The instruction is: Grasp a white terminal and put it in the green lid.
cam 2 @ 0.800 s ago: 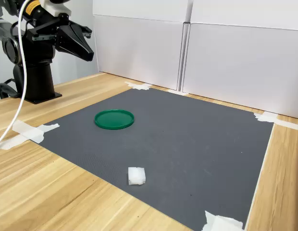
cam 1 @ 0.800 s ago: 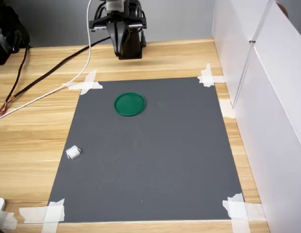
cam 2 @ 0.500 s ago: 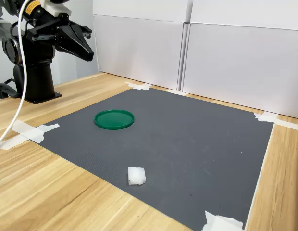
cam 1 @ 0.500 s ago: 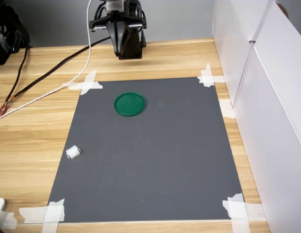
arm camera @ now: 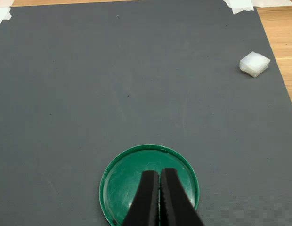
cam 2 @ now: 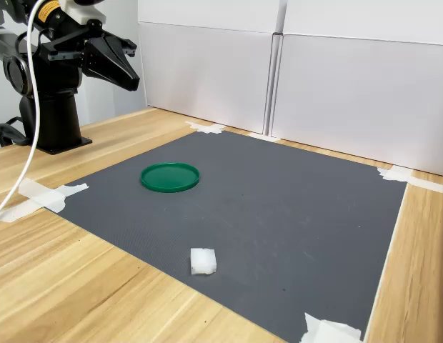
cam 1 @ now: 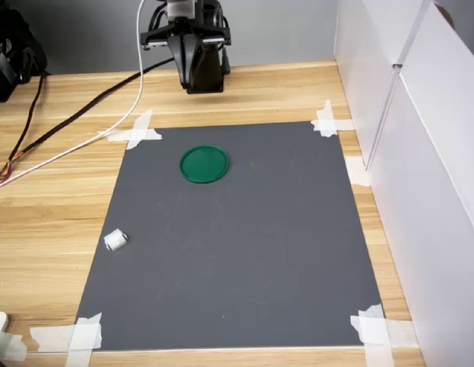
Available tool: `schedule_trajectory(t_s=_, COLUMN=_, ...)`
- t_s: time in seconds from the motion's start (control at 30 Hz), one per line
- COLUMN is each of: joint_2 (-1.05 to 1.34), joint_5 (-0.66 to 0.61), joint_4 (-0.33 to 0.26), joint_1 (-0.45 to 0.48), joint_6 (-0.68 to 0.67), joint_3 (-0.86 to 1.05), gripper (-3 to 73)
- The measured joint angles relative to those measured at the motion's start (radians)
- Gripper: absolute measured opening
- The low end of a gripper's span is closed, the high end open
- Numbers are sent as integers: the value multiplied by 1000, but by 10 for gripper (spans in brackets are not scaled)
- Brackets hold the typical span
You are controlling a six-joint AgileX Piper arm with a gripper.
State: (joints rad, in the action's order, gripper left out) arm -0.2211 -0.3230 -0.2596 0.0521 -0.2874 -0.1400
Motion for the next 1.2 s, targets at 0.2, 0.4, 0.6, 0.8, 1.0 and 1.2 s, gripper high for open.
schedule_trajectory(t_s=0.2, joint_2=-105, joint_5=1, joint_4=0, joint_1=0, joint_6=0, joint_3=-46, gripper=-21)
schedule_trajectory(t_s=0.4, joint_2=-280, joint_5=1, joint_4=0, joint_1=0, joint_6=-1, joint_3=-136, gripper=-21)
schedule_trajectory(t_s=0.6, joint_2=-447, joint_5=4, joint_4=0, joint_1=0, joint_6=-3, joint_3=-252, gripper=-21)
schedule_trajectory(t_s=0.8, joint_2=-622, joint_5=-25, joint_4=20, joint_1=0, joint_6=-24, joint_3=-378, gripper=-21)
schedule_trajectory(t_s=1.0, joint_2=-785, joint_5=-173, joint_4=30, joint_1=0, joint_6=-55, joint_3=-542, gripper=-21)
schedule_trajectory(t_s=1.2, joint_2=-901, joint_5=-316, joint_4=32, joint_1=0, joint_6=-170, joint_3=-697, gripper=-21)
